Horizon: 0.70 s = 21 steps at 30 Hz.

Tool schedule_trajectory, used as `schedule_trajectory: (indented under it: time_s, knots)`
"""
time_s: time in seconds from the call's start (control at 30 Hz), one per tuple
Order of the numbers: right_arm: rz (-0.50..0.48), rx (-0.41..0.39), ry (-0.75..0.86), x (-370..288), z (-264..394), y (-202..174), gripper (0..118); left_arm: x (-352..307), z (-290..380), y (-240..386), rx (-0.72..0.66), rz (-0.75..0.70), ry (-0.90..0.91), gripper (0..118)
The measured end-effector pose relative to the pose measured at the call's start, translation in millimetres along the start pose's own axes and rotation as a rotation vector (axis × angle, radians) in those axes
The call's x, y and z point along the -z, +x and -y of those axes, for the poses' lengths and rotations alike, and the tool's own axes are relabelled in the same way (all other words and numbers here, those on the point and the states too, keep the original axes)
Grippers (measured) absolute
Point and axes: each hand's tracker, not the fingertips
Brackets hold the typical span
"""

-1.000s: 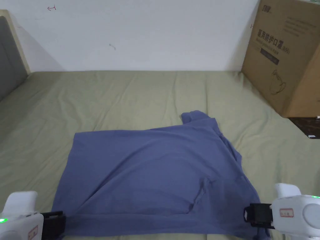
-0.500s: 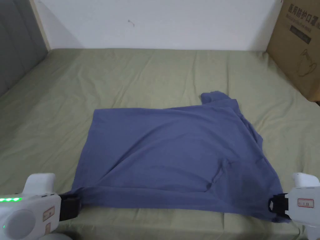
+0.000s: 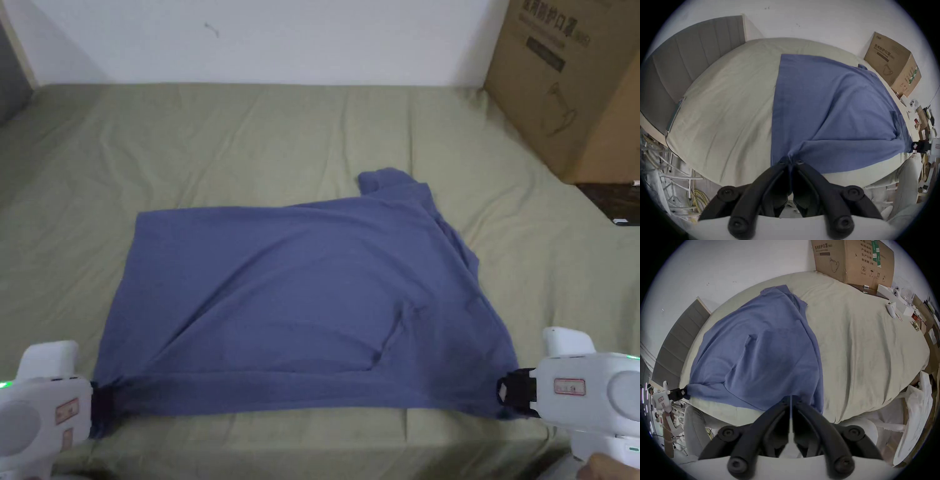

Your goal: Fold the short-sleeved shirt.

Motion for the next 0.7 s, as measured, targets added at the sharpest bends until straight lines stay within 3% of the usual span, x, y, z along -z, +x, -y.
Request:
schedule_trajectory:
  time_s: [0.07,0.1,0.17,0.2,0.23,0.3,0.43,0.7]
  knots:
    - [-0.011,0.014,0.016,0.5,-5.6,3.4,72,-3.1,-5.6,-1.0,0.005,-0.009,0.005,3]
    - [-0.010,0.023,0.015,3.4,-9.0,4.8,86,-6.1,-4.8,-1.6,0.005,-0.009,0.009,3]
    - [0.002,0.036,0.021,9.3,-16.7,7.9,86,-5.2,-5.8,-3.5,0.004,-0.004,0.007,3]
    - [0.001,0.038,0.017,15.5,-19.7,11.4,85,-5.0,-5.4,-3.4,0.004,-0.005,0.004,3]
    - [-0.002,0.056,-0.013,22.7,-21.9,15.2,69,-4.9,-4.0,-3.5,0.005,-0.006,0.003,3]
    - [-0.042,0.081,-0.068,32.9,-19.0,17.9,0,-4.4,-2.7,-3.9,0.007,-0.008,-0.004,3]
    - [0.051,-0.061,-0.059,31.0,-11.5,-3.8,0,-5.9,0.3,-3.0,0.021,-0.022,-0.012,3]
    - [-0.005,-0.019,0.028,-6.2,-47.6,-7.7,0,-19.3,-19.4,0.6,0.046,-0.042,0.009,3]
